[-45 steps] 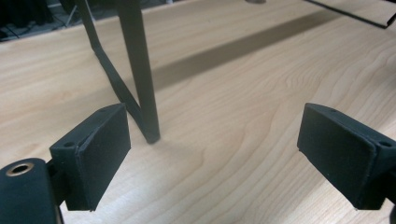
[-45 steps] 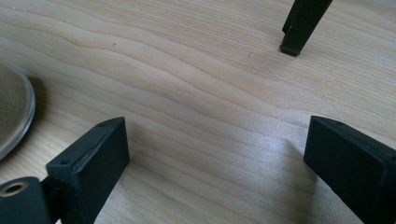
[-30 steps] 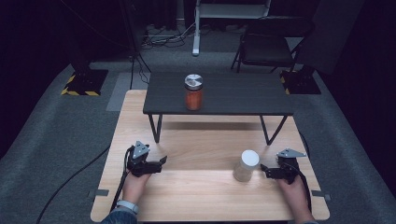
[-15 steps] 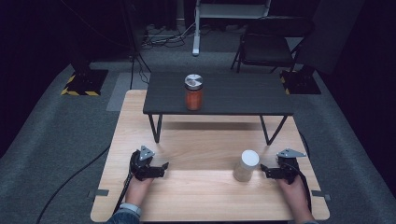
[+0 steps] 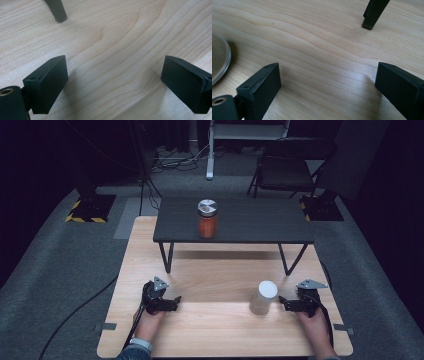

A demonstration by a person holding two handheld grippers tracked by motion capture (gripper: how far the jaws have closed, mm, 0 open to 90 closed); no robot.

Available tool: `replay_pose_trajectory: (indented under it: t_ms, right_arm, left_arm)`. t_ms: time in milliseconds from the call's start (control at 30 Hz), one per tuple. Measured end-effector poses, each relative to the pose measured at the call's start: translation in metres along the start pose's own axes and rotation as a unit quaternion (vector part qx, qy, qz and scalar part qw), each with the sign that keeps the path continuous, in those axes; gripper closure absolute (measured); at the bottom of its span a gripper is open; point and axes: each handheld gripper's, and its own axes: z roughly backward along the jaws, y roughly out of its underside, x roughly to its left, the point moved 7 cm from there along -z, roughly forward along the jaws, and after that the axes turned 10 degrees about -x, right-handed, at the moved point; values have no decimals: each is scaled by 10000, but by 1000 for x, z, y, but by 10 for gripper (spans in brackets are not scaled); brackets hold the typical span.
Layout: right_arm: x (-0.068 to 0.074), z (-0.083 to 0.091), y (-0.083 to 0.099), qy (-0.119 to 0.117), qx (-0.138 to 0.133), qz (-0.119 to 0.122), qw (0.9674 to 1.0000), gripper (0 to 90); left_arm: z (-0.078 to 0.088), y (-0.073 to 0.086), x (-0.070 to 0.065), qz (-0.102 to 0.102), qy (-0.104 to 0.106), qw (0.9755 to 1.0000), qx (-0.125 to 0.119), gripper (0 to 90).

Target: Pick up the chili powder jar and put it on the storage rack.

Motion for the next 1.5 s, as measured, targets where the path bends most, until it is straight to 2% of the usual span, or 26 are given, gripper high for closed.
replay_pose_trajectory:
  t_ms: [267, 1500]
  right_arm:
    - [0, 0, 0, -8, -1, 5, 10000, 63]
    - [0, 0, 0, -24, 7, 15, 10000, 59]
  left_arm:
    - [-1, -1, -1, 33, -52, 10000, 35, 39]
    - [0, 0, -2, 54, -61, 10000, 31, 38]
